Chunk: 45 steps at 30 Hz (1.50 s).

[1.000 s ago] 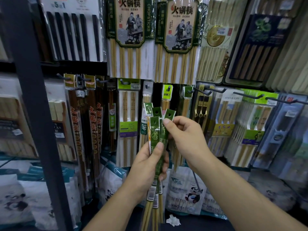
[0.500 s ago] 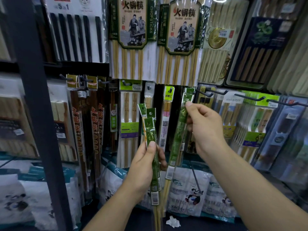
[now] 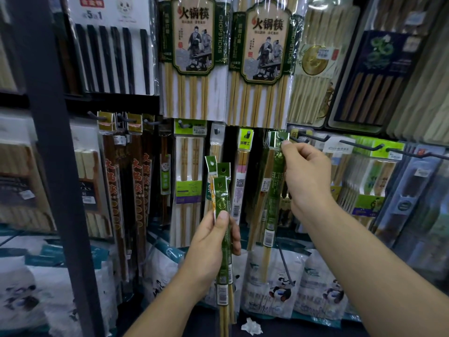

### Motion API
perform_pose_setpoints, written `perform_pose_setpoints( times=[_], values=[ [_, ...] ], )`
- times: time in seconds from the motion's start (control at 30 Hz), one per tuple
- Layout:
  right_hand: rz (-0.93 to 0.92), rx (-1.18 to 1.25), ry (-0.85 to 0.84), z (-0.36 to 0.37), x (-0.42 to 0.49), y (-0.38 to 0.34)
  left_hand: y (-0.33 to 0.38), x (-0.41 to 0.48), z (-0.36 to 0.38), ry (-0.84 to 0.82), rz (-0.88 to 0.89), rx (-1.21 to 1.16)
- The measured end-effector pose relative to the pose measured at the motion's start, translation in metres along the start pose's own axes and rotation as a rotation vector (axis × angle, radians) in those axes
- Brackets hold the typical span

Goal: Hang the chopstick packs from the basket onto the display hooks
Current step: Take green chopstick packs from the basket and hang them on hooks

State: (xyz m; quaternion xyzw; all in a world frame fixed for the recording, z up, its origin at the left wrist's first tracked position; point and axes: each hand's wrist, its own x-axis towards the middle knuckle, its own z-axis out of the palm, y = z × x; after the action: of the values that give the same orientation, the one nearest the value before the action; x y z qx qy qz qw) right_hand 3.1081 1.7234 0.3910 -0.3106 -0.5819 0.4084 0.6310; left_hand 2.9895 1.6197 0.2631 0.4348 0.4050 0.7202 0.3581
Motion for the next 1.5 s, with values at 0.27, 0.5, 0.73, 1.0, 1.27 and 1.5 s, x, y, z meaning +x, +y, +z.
perform_pose_setpoints(
  times=[0.27, 0.5, 0.73, 1.0, 1.27, 1.5],
  values=[
    [-0.019, -0.062, 0.038, 0.006, 0.015, 0.017, -0.001, 0.002, -0.002, -0.039, -0.018, 0.037],
    [-0.002, -0.142, 0.085, 0.009, 0.022, 0.032, -0.003, 0.003, -0.005, -0.062, -0.006, 0.045],
    [0.092, -0.105, -0.012, 0.001, -0.013, 0.032, -0.004, 0.005, -0.006, -0.055, -0.007, 0.008],
    [0.086, -0.13, -0.461, 0.006, -0.052, 0.032, -0.004, 0.004, -0.004, -0.048, 0.02, -0.034],
    [0.058, -0.096, -0.333, 0.006, -0.047, 0.027, 0.0, 0.003, -0.001, 0.05, -0.013, -0.052],
    [0.018, 0.002, -0.095, -0.002, -0.015, 0.0, -0.005, 0.004, -0.004, 0.093, 0.03, 0.176]
  ],
)
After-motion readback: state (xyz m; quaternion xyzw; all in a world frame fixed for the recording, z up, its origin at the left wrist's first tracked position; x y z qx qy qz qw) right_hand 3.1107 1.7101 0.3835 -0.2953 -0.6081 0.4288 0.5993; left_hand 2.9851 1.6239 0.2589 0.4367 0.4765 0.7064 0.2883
